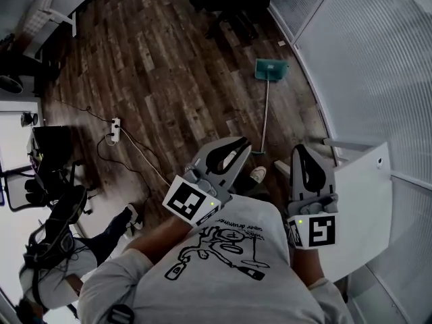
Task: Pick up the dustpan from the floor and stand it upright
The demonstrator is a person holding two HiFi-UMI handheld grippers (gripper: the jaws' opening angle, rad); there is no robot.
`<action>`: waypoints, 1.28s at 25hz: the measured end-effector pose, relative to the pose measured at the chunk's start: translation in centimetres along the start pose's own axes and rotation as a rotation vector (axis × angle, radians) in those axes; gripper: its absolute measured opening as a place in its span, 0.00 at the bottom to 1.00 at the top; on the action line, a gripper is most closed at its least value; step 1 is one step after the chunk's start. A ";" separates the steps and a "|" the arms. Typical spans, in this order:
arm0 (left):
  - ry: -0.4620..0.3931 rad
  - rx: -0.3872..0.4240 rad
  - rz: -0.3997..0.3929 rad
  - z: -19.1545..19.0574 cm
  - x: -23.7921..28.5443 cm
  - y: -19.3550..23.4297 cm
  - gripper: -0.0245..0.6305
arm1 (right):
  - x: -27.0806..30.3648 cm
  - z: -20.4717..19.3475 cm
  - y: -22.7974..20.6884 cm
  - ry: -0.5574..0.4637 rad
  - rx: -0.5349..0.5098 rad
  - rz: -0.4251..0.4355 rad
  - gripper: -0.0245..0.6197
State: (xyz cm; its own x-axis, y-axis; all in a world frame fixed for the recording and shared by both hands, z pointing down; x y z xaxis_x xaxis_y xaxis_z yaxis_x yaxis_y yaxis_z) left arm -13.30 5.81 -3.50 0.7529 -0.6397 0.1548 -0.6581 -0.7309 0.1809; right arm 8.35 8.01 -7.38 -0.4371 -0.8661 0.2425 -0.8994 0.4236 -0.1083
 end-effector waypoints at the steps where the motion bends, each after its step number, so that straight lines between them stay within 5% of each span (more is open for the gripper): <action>1: 0.007 0.000 -0.002 -0.2 0.3 -0.1 0.08 | -0.1 -0.3 -0.3 0.002 0.006 -0.003 0.05; 32: 0.249 -0.032 -0.080 -18.5 3.8 1.1 0.09 | 3.6 -20.4 -4.6 0.240 0.162 -0.044 0.05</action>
State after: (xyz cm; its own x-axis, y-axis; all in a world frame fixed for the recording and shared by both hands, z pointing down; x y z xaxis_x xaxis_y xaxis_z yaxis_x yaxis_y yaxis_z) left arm -11.09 6.97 15.21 0.7826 -0.4990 0.3722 -0.5991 -0.7662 0.2326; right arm 11.07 8.40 13.70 -0.4007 -0.7870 0.4692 -0.9154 0.3228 -0.2403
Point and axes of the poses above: the fingertips, and each gripper's own axes: x forward along the fingers, y to its left, z out of its top, the point moved 10 cm from there along -x, backward along the fingers, and after that the axes turned 7 degrees about x, right-handed, at the moved point
